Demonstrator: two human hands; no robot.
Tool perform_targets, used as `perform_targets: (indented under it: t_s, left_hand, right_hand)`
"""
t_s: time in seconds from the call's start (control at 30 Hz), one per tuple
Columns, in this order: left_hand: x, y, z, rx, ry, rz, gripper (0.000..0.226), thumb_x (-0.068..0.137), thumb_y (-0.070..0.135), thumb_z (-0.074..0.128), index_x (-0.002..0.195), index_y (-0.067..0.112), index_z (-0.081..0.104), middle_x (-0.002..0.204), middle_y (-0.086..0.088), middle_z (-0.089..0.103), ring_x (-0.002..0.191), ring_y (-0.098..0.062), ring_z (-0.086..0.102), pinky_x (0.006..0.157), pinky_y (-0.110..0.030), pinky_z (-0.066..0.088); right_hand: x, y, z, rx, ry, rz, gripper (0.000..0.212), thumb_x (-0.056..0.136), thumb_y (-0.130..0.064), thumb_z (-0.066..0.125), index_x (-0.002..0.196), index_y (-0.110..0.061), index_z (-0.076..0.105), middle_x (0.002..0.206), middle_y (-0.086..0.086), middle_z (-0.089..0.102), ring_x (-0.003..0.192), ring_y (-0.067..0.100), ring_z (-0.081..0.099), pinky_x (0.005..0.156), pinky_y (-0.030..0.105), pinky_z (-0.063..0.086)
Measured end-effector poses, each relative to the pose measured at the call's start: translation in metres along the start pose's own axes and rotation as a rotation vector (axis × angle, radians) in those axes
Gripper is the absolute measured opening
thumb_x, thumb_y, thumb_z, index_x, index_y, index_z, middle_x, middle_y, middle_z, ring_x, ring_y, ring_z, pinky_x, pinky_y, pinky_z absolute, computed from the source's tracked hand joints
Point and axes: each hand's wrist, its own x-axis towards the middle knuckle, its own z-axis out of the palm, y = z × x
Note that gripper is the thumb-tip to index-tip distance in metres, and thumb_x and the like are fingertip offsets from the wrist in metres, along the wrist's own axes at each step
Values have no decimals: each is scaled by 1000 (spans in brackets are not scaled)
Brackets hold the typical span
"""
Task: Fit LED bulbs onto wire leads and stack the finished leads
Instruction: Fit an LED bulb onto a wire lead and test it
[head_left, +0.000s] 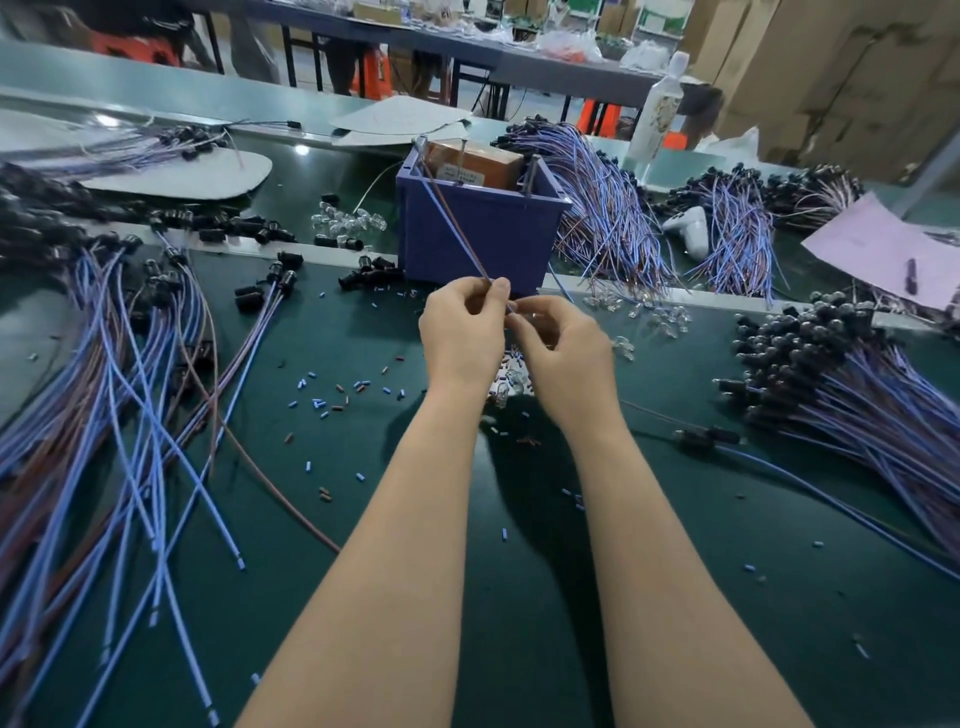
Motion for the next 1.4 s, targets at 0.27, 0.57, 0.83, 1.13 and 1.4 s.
perform_targets:
  t_s: [0.27,0.57,0.83,1.13,1.4]
  left_hand:
    - [-4,-2,7,-105,-153,-165,12,93,7,54,89,5,65,76,-9,63,80,-24,60,90,-42,53]
    - [-1,-7,8,-48,-71,-134,14,94,14,53,80,15,57,76,2,62,83,-20,62,87,-36,51]
    - [1,-9,5,-63,-71,-130,19,96,12,47,79,19,52,66,4,64,77,-18,64,87,-39,53]
    - [2,-8,4,-58,-81,-101,14,96,10,47,88,12,58,64,4,62,70,-14,60,83,-35,53]
    - [2,-8,4,-62,-76,-103,14,96,10,47,89,12,59,64,3,62,71,-17,60,84,-36,53]
  right_hand:
    - [7,13,7,166,80,188,12,91,-8,57,84,-13,66,80,9,70,81,26,68,83,43,55]
    - [10,15,6,417,230,339,17,96,-10,50,80,-15,54,76,8,70,78,25,69,82,44,57]
    - [8,10,10,174,185,252,19,94,-11,48,108,-10,61,84,14,72,89,32,67,92,49,49]
    - [6,7,8,129,150,222,20,93,-9,50,107,-9,64,87,14,71,85,28,68,86,46,52]
    - [5,8,9,99,147,202,19,92,-10,52,105,-11,65,85,13,71,83,27,68,85,46,52]
